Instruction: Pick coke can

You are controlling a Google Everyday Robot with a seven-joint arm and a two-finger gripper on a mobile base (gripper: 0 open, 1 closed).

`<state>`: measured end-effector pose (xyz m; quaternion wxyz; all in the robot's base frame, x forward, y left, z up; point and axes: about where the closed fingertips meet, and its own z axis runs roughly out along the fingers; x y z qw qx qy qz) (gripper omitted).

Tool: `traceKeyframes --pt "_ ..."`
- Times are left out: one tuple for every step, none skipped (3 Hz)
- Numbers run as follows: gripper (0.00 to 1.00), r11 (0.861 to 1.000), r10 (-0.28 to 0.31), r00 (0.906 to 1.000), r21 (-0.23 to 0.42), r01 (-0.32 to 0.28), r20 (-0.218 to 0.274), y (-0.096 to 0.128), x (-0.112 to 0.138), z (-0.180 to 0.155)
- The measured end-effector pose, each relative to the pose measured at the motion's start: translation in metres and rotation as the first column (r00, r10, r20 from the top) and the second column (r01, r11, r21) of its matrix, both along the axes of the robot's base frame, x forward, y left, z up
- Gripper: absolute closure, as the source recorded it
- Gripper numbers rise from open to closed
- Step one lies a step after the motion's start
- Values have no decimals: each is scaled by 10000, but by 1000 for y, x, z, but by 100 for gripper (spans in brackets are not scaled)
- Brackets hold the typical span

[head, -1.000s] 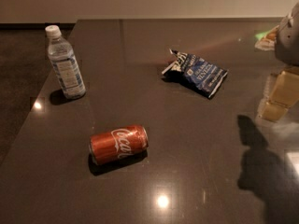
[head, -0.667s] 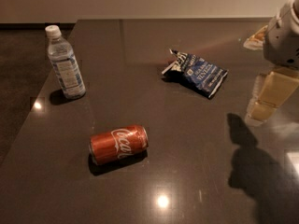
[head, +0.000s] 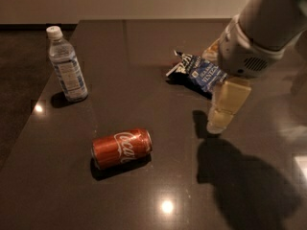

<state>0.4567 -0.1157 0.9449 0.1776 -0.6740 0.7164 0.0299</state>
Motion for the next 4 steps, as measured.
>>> traceKeyframes --pt "0 9978 653 9976 103 -651 -238 34 0 -15" --pt "0 9923 1239 9909 120 -1234 -520 67 -7 -31" --pt "0 9835 1801 9809 -38 -1808 -735 96 -19 -48" --pt "0 9717 2344 9682 -99 -2362 -878 125 -33 -63"
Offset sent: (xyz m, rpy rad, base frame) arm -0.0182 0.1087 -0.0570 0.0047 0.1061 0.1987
